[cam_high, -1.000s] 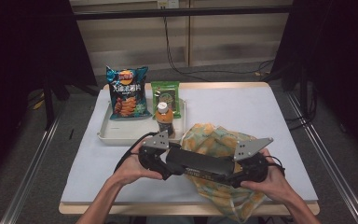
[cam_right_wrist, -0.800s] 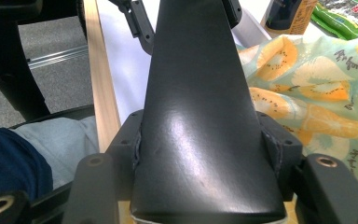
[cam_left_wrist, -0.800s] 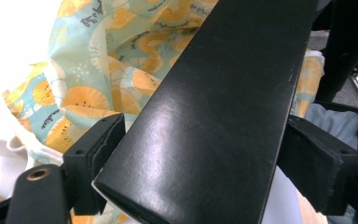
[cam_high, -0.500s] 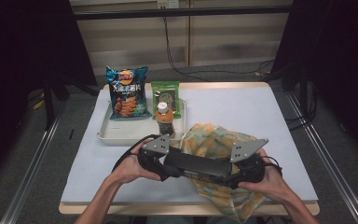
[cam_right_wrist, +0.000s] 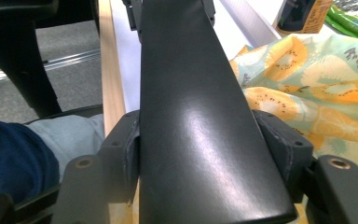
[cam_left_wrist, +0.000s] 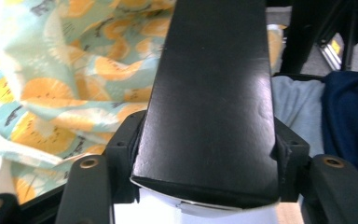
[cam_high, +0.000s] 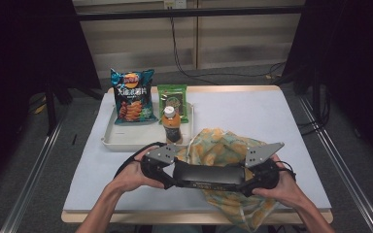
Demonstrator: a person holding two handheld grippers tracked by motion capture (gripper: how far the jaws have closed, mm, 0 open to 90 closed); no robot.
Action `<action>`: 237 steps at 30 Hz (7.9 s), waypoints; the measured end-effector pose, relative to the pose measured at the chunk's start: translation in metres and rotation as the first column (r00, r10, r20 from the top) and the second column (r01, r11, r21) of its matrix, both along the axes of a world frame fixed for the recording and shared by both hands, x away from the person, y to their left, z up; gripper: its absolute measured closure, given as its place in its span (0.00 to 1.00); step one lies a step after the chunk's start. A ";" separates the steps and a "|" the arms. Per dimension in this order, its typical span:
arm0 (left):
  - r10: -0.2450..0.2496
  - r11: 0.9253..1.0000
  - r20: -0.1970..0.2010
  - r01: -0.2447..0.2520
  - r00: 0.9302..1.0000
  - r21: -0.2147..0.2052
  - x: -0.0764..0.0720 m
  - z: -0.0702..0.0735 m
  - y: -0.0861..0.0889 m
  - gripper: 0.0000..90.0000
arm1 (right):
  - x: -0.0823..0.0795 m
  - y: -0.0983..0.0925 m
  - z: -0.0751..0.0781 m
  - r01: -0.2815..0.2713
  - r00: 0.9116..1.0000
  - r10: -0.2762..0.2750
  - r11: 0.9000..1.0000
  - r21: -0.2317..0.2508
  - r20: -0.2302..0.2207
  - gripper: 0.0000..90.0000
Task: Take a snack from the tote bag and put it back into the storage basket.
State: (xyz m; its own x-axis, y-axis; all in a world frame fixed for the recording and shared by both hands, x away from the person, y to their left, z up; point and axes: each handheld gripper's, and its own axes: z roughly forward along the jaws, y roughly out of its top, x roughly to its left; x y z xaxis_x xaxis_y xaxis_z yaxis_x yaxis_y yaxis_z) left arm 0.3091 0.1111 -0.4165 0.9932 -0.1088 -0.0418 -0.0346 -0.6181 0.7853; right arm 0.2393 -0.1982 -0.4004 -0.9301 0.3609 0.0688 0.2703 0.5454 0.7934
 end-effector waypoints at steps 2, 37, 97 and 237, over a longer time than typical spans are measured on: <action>-0.001 1.000 -0.003 0.001 1.000 -0.001 -0.001 0.001 0.000 0.46 | 0.000 0.000 0.000 0.007 1.000 -0.007 1.000 0.005 0.006 0.39; 0.170 0.982 -0.005 -0.169 0.985 -0.080 0.009 0.026 0.076 0.47 | -0.046 -0.047 -0.012 0.403 0.906 -0.421 0.891 0.210 0.047 0.02; 0.460 0.887 -0.001 -0.460 0.888 -0.039 0.082 0.038 0.212 0.47 | -0.045 -0.052 -0.018 0.412 0.890 -0.447 0.874 0.256 0.094 0.03; 0.781 0.623 -0.134 -0.776 0.609 0.104 0.171 -0.018 0.137 0.99 | -0.043 -0.049 -0.028 0.377 0.916 -0.397 0.897 0.231 0.050 0.02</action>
State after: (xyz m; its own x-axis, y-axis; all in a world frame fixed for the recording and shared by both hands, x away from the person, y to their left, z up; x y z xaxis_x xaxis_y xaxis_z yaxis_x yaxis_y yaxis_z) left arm 0.4796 0.2483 -0.4345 0.6827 0.7067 -0.1859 0.5878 -0.3800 0.7142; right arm 0.1960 -0.2475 -0.4284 -0.7257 0.6801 0.1042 0.3448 0.2284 0.9105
